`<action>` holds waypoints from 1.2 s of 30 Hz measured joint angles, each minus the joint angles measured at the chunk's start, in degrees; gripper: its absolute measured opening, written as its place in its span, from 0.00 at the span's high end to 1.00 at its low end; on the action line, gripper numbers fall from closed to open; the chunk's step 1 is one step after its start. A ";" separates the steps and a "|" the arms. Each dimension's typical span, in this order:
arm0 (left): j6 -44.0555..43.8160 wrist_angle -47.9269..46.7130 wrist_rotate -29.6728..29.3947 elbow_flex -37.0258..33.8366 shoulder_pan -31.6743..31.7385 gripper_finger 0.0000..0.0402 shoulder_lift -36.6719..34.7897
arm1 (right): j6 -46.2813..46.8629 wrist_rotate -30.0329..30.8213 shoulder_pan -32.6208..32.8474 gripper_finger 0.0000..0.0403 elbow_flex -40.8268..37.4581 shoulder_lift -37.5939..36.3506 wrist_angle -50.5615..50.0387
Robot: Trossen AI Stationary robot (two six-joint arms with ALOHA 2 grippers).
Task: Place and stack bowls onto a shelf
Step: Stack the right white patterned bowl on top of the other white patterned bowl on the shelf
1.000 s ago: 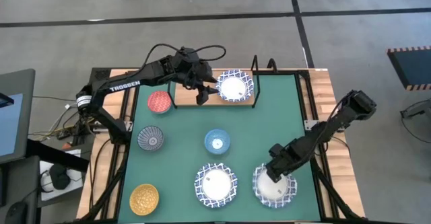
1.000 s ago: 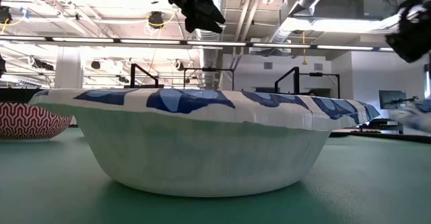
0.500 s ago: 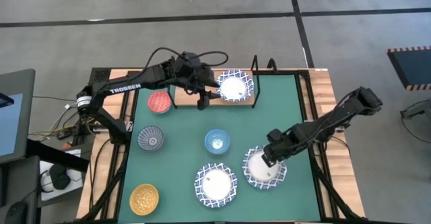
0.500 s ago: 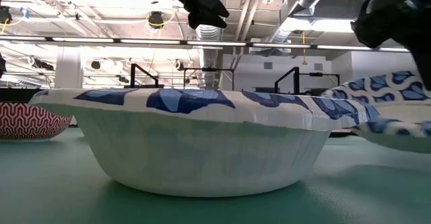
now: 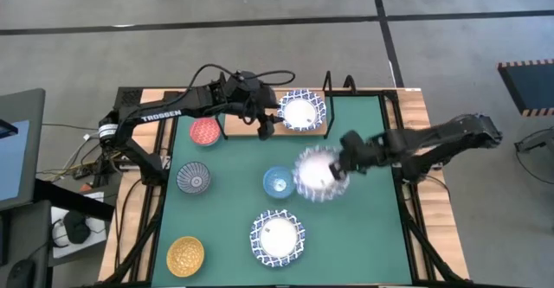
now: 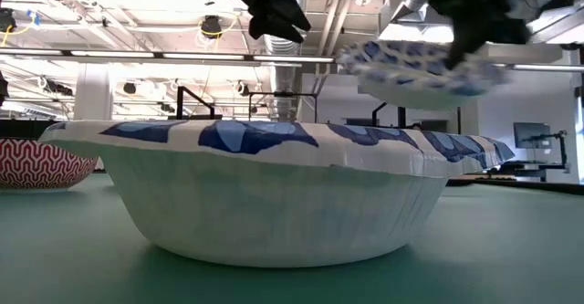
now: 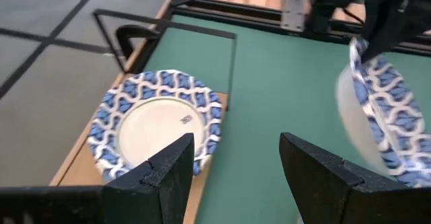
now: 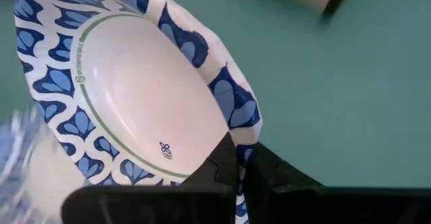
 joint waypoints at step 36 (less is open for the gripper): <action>-12.22 -16.13 -14.05 -0.04 -4.72 0.49 -1.31 | -69.36 5.10 -36.03 0.91 6.10 12.63 35.50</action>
